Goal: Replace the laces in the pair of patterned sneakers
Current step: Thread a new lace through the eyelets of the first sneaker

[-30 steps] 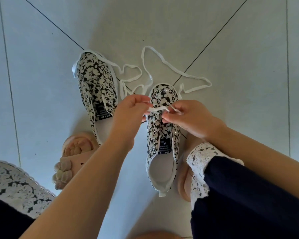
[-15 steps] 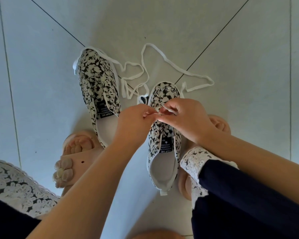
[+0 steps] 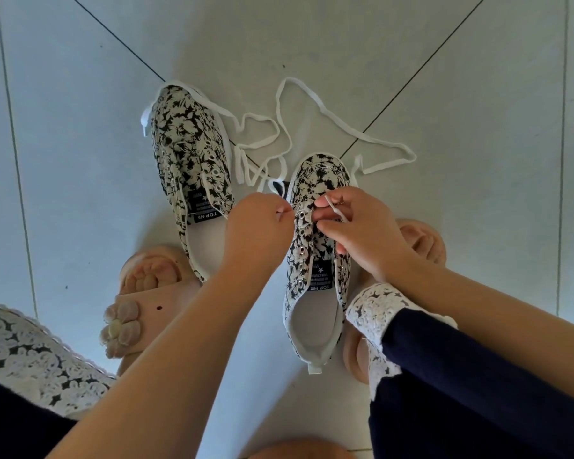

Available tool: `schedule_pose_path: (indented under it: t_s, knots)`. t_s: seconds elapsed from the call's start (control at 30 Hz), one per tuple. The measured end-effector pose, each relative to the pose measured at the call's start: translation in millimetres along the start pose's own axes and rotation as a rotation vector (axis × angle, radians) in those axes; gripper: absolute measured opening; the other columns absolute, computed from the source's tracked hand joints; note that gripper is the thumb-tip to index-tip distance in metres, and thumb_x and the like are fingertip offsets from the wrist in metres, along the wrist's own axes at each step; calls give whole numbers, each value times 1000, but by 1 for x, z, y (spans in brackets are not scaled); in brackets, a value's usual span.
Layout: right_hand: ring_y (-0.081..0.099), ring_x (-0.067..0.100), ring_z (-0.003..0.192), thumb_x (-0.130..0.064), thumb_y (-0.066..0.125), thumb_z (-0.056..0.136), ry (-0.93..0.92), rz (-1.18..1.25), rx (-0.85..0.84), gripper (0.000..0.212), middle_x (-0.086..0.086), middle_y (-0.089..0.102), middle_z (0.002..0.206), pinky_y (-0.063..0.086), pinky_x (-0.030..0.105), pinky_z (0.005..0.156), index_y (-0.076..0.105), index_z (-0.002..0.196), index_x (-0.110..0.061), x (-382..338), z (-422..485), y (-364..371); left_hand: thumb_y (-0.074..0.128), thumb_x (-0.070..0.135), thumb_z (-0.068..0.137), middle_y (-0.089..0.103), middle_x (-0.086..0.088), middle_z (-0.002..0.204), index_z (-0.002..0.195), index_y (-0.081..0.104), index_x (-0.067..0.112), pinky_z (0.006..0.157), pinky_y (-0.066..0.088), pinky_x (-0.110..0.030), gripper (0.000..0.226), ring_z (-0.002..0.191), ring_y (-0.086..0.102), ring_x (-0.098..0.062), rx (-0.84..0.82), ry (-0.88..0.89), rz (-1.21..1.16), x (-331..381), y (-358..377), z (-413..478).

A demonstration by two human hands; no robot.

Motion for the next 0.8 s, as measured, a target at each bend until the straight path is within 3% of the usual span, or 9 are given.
schedule_pose_path:
  t_s: [0.13, 0.27, 0.4, 0.57, 0.67, 0.8]
  knots:
    - [58, 4, 67, -2, 59, 86, -7, 25, 17, 24, -8, 66, 92, 43, 16, 48, 56, 96, -24, 3, 2, 1, 44, 16, 90, 62, -10, 96, 95, 69, 10, 67, 33, -27, 26, 86, 54, -23, -17, 91, 134, 3, -2, 4]
    - [58, -1, 67, -2, 57, 86, -53, -6, 33, 28, -14, 65, 89, 44, 15, 50, 55, 89, -30, 5, 3, 2, 43, 14, 89, 61, -11, 97, 94, 67, 6, 72, 45, -35, 26, 88, 57, -26, -76, 156, 242, 7, 2, 6]
    - [57, -9, 67, -1, 54, 87, -130, -89, 33, 27, -20, 62, 87, 42, 10, 51, 55, 91, -27, 4, 2, 3, 41, 7, 88, 55, -9, 89, 90, 65, 6, 66, 44, -34, 25, 81, 56, -27, -68, 199, 291, 13, 4, 9]
    - [62, -3, 89, -5, 53, 87, -270, -388, 179, 28, -20, 64, 91, 51, 21, 73, 59, 108, -22, -2, 0, 2, 45, 9, 91, 55, -6, 96, 96, 69, 9, 67, 29, -26, 24, 89, 51, -21, -61, 207, 142, 6, 7, 14]
    - [63, 4, 85, -5, 52, 88, -363, -551, 239, 35, -12, 69, 99, 46, 22, 64, 56, 117, -24, -4, 1, 6, 50, 11, 91, 50, -1, 100, 96, 70, 12, 67, 24, -20, 20, 88, 45, -14, -24, 112, 29, -2, 8, 16]
    - [65, 12, 77, -8, 56, 86, -458, -635, 312, 39, -8, 71, 94, 46, 26, 57, 54, 123, -22, -5, 4, 8, 51, 13, 90, 44, 2, 100, 98, 69, 16, 69, 26, -19, 20, 88, 40, -10, -51, 62, 43, 0, 14, 18]
Point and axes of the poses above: each hand's wrist, its own z-axis towards the middle knuckle, its own y-axis out of the palm, x = y × z, the point moved 5 cm from there along z, towards the middle knuckle
